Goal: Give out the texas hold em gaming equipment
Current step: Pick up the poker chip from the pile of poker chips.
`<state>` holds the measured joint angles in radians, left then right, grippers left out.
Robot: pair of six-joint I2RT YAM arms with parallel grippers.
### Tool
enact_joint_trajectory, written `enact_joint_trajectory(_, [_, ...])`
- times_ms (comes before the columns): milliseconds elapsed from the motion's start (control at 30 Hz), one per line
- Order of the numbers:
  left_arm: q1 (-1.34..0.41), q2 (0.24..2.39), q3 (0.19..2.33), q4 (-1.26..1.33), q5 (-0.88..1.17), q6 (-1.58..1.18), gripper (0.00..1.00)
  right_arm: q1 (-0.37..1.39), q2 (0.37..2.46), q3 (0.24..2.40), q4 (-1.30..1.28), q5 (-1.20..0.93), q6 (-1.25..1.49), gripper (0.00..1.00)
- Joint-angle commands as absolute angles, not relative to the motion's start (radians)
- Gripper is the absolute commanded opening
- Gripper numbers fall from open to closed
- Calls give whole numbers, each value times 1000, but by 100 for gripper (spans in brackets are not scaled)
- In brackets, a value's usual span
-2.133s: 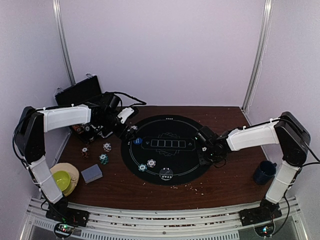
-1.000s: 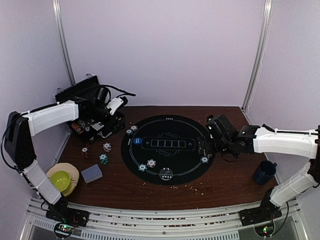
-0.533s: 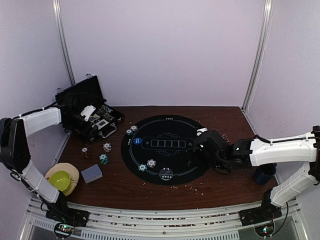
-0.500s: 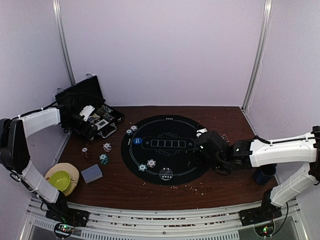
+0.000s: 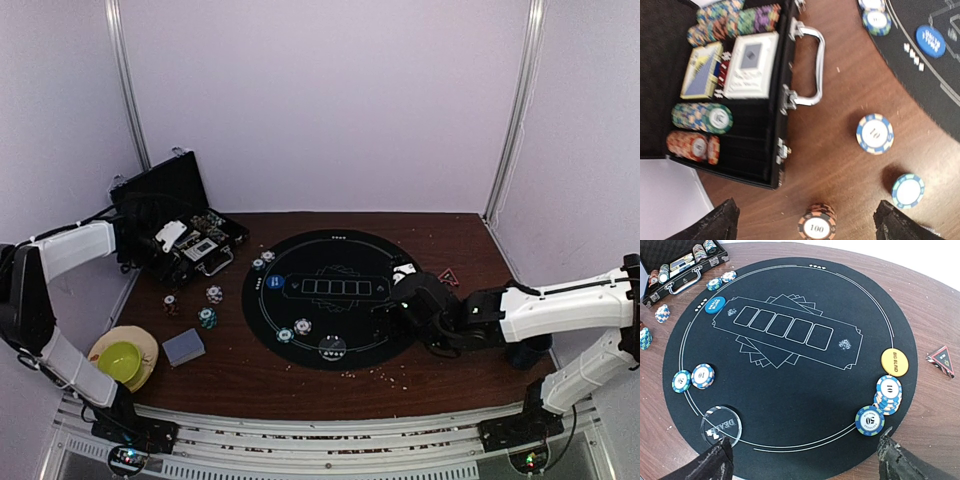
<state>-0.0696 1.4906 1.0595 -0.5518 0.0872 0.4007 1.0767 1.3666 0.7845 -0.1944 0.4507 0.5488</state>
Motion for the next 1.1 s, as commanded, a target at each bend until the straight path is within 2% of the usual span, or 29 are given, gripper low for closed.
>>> enact_joint_trajectory(0, [-50,1532,1029,-577,77,439,98,1089,1353,776,-173,483,551,100])
enact_joint_trajectory(233, [-17,1622,1063,-622,168,450,98,1094,1363,777,-175,506,548,100])
enact_joint_trajectory(400, [-15,1636,1068,-645,162,454,97,1096,1377,785,-178,508,546,100])
enact_joint_trajectory(1067, [32,1651,1071,-646,174,448,76,1101,1396,789,-176,513,544,100])
